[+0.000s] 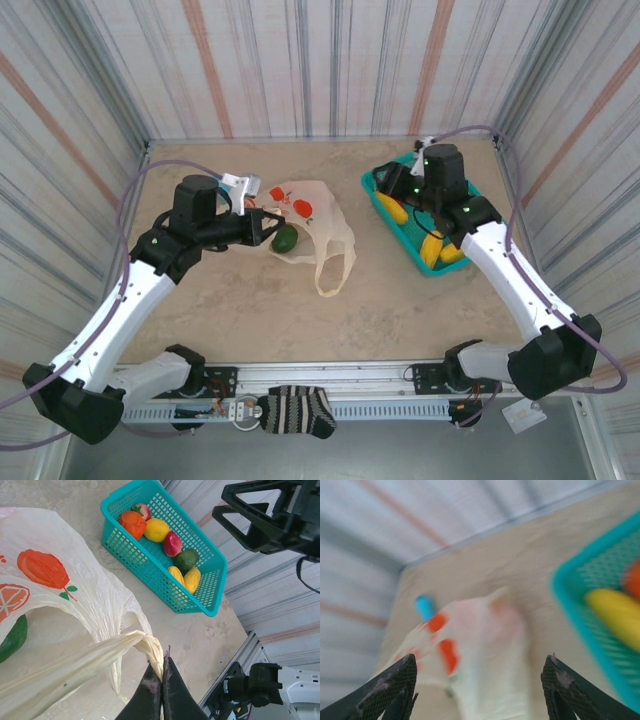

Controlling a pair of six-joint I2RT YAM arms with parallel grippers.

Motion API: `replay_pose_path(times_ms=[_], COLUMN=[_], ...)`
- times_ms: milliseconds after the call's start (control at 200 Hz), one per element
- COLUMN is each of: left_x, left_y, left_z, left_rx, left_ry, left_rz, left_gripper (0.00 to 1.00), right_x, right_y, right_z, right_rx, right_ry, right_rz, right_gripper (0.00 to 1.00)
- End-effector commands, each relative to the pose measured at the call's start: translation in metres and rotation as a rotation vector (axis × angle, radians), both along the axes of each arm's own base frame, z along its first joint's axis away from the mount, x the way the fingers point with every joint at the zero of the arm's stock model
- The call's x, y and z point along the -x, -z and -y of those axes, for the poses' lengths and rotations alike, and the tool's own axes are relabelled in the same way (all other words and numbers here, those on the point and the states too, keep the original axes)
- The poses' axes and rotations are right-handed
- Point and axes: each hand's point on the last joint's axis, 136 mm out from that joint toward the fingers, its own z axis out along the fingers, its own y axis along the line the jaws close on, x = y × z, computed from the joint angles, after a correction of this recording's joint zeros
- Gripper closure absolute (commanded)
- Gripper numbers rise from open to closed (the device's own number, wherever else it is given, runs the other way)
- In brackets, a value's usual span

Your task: Place the fake fruits into the plastic bag and tie a complex knot

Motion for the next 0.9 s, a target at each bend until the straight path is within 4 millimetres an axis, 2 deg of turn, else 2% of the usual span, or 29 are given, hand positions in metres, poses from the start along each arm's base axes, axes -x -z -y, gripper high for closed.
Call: replay_pose_path(times_ms=[0, 105, 230, 351, 581, 897], left_x=[0.003, 0.004, 0.006, 0.008, 0.009, 0.011], left_y=[-0.014, -0.015, -0.018, -0.021, -0.024, -0.024], left_z=[0.001, 0.003, 0.004, 0.007, 0.009, 0.011], left_rx=[0.03, 0.039, 0.043, 0.05, 0.05, 0.044], left_ry=[0.023, 0.03, 0.041, 0.056, 0.069, 0.087], left_rz=[0.06, 0.063, 0.067, 0.072, 0.083, 0.09], left_gripper=[1.0, 1.0, 1.0, 1.0, 1.0, 1.0], right_x=[0.002, -0.005, -0.011, -0.028, -0.059, -0.101], right_y=[0.035, 0.052, 0.075, 0.097, 0.138, 0.182], right_z=[0.072, 0.106, 0.134, 0.141, 0.148, 0.157], right_rx=[0.053, -0.006, -0.042, -0.139, -0.253, -0.364], right_ry=[0.368, 0.557, 0.746, 0.824, 0.985, 1.164], right_rz=[-0.136, -0.225, -0.373, -0.448, -0.595, -0.651], right_gripper=[0.32, 0.32, 0.32, 0.31, 0.22, 0.15])
